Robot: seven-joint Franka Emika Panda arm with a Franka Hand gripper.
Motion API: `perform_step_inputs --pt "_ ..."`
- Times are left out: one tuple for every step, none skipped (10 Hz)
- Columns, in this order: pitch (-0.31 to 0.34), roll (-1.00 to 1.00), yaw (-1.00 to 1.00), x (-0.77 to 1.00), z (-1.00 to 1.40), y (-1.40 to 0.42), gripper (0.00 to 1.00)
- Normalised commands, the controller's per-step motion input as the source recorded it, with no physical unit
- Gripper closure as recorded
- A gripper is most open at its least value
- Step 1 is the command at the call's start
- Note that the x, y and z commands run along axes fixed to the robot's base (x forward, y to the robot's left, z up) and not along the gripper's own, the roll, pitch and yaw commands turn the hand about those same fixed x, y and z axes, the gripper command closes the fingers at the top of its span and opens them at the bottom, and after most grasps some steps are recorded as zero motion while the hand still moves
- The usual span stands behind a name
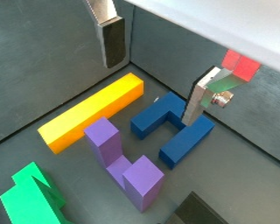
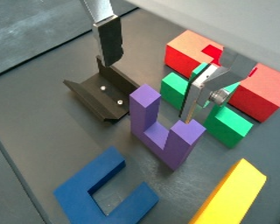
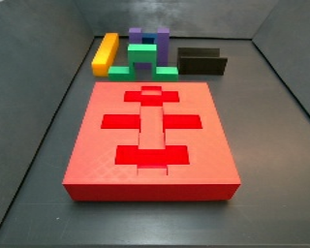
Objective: Pick up the purple object. Move up. Move to above the board. Insert the purple object.
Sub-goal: Pick up the purple object.
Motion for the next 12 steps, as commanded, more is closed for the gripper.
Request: perform_step_inputs --pt "0.0 -0.02 0.0 0.0 -0.01 -0.06 0.0" --pt "-0.007 -0.01 0.0 0.1 -0.03 -0.05 0.0" --pt "-0.046 -0.11 -0.11 0.46 -0.11 -0.07 0.0" --pt "0.0 -0.1 -0.25 0.95 -0.15 0.0 0.0" --pt "0.0 -0.05 -0.11 1.0 -0.15 0.0 0.0" --pt "0.0 -0.02 0.0 1.0 -0.18 0.0 0.0" --pt "0.0 0.0 0.0 1.0 -0.18 0.0 0.0" --pt "0.0 0.0 0.0 1.0 -0.33 -0.15 0.0" --pt "-0.001 -0.04 0.01 1.0 -0.54 -0.3 0.0" --pt "-0.054 -0.06 0.05 0.62 -0.64 -0.47 0.0" --pt "-0.05 -0.08 0.04 0.53 -0.59 -0.51 0.0" --pt "-0.066 -0.1 0.0 0.31 -0.47 -0.28 0.0"
